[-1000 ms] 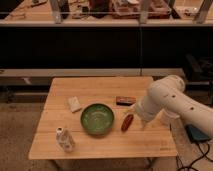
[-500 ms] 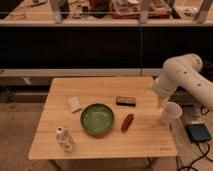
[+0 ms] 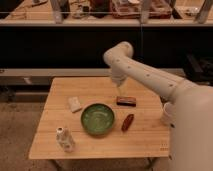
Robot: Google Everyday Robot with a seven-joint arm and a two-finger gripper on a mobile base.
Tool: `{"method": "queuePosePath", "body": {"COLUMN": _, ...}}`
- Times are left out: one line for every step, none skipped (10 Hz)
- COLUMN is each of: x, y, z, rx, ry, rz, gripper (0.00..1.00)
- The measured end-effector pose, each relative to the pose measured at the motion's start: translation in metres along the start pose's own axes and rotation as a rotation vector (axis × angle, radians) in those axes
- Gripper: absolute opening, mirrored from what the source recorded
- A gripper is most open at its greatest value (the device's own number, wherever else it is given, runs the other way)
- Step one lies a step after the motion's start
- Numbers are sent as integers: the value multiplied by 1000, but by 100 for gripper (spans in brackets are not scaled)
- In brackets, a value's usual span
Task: Move the arm in a circular motion
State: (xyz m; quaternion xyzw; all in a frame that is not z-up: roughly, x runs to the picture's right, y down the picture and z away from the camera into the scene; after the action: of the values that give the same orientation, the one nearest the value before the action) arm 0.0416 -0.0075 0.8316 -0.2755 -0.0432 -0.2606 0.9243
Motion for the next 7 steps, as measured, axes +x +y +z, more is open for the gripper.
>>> {"method": "queuePosePath", "body": {"x": -22, "y": -8, "z": 4, "rx": -12, "ry": -10, "rz": -23, "gripper": 65}}
{"method": "queuePosePath", "body": {"x": -79, "y": -18, "z": 9, "rx": -33, "ry": -58, "rz": -102, "gripper": 65}}
{"method": "queuePosePath", "body": {"x": -103, "y": -16, "z": 7, "rx": -37, "ry": -89, "rz": -142, "gripper": 65}}
{"method": "queuePosePath", "body": {"x": -123, "y": -10, "z": 3, "rx": -35, "ry": -126, "rz": -184, "gripper": 65}}
{"method": "queuePosePath", "body": {"x": -145, "y": 6, "z": -7, "rx": -26, "ry": -179, "rz": -241, "gripper": 65}}
{"method": "queuePosePath", "body": {"x": -156, "y": 28, "z": -18, "rx": -5, "ry": -226, "rz": -286, "gripper": 65}}
{"method": "queuePosePath", "body": {"x": -157, "y": 50, "z": -28, "rx": 13, "ry": -253, "rz": -313, "gripper": 65}}
